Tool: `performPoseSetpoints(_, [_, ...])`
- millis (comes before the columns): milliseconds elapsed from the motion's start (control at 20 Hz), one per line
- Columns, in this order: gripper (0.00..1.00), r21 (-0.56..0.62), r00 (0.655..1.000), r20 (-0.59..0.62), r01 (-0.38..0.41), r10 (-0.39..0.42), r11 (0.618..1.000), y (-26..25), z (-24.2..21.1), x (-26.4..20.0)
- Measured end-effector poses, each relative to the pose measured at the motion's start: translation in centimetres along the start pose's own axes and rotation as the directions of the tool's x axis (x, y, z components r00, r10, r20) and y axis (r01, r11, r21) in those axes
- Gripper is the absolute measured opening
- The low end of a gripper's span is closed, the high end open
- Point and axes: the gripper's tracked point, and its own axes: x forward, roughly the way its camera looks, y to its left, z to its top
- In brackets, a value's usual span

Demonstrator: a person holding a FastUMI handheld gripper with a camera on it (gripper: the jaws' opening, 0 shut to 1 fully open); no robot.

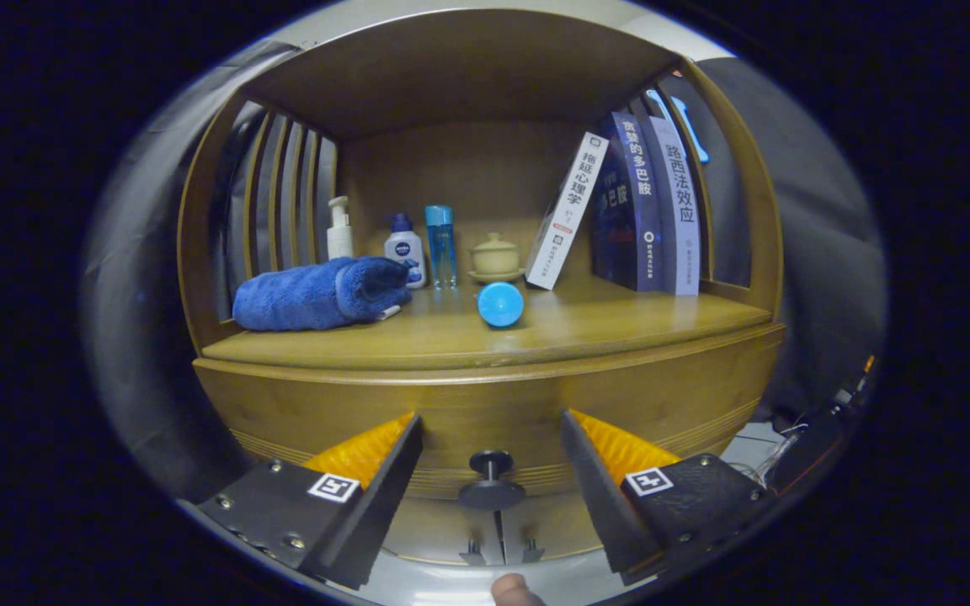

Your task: Pull open the drawer, take out the items inside it, and place them on the countertop above the cabinet.

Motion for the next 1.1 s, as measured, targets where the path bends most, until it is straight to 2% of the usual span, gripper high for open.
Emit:
performPoseSetpoints(200, [0.99,-0.007,1.000,0.029,0.004,-0.004,1.000,-0.2,1.4,-2.0])
performPoseSetpoints(500, [0.99,-0.012,0.993,0.115,0.028,-0.026,1.000,-1.3,6.9,-10.0])
performPoseSetpoints(650, [0.99,-0.011,0.993,0.101,0.066,-0.065,0.998,-2.5,8.7,-14.1])
performPoseSetpoints(900, [0.99,0.055,0.990,0.132,0.042,-0.049,0.998,-2.9,13.1,-20.9])
performPoseSetpoints(1100, [0.99,0.055,0.982,0.189,0.012,-0.022,0.998,-3.3,15.9,-25.8])
